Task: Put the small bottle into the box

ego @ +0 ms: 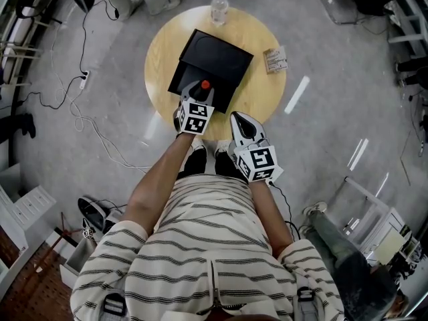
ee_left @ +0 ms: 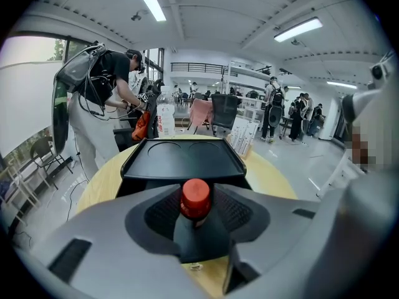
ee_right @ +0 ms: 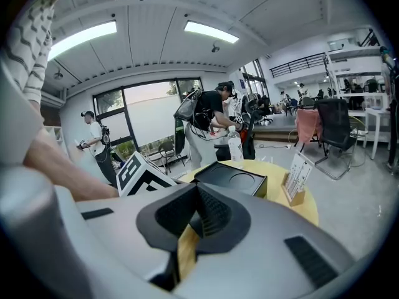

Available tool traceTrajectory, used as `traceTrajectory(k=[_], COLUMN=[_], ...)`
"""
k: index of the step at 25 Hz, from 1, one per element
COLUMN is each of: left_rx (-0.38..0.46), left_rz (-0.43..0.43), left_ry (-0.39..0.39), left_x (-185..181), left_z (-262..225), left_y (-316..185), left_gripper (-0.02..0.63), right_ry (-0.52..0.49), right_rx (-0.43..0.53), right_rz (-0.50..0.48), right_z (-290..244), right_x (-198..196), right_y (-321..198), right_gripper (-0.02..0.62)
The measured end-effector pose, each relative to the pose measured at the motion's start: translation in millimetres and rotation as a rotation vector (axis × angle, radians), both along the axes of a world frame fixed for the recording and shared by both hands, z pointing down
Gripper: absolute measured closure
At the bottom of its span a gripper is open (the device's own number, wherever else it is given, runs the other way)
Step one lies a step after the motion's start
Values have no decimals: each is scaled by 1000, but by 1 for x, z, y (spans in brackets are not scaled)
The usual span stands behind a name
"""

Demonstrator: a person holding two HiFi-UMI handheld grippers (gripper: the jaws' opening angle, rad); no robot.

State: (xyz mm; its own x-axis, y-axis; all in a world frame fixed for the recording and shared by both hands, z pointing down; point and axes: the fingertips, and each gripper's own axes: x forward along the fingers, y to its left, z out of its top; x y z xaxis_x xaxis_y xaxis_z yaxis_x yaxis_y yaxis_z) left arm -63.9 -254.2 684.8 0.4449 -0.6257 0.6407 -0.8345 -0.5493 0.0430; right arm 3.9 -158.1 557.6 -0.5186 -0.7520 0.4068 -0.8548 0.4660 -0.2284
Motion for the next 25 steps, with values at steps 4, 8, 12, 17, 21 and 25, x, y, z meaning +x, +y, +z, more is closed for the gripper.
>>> traceTrajectory(k=[4, 8, 12, 17, 21, 25], left_rx=[8, 26, 42, 66, 81, 108], left_rz=[-1, -13, -22, -25, -32, -20], left_ry=[-4, 2, 14, 32, 54, 75], left_x=[0, -3, -5, -5, -7, -8], left_z=[-1, -10, -19, -32, -45, -63], left_y=[3, 3, 5, 10, 15, 22], left_gripper=[440, 440, 440, 442, 449, 459], right_ry=[-2, -3, -4, -4, -9, -17], right_rx=[9, 16, 25, 42, 54, 63], right_rz=[-4, -8, -15, -22, -25, -37], right_z=[0, -3, -6, -10, -15, -19], right_x=[-1, -2, -4, -4, -4, -6], right_y=[2, 2, 2, 2, 1, 2], right_gripper=[581, 581, 581, 581, 581, 581])
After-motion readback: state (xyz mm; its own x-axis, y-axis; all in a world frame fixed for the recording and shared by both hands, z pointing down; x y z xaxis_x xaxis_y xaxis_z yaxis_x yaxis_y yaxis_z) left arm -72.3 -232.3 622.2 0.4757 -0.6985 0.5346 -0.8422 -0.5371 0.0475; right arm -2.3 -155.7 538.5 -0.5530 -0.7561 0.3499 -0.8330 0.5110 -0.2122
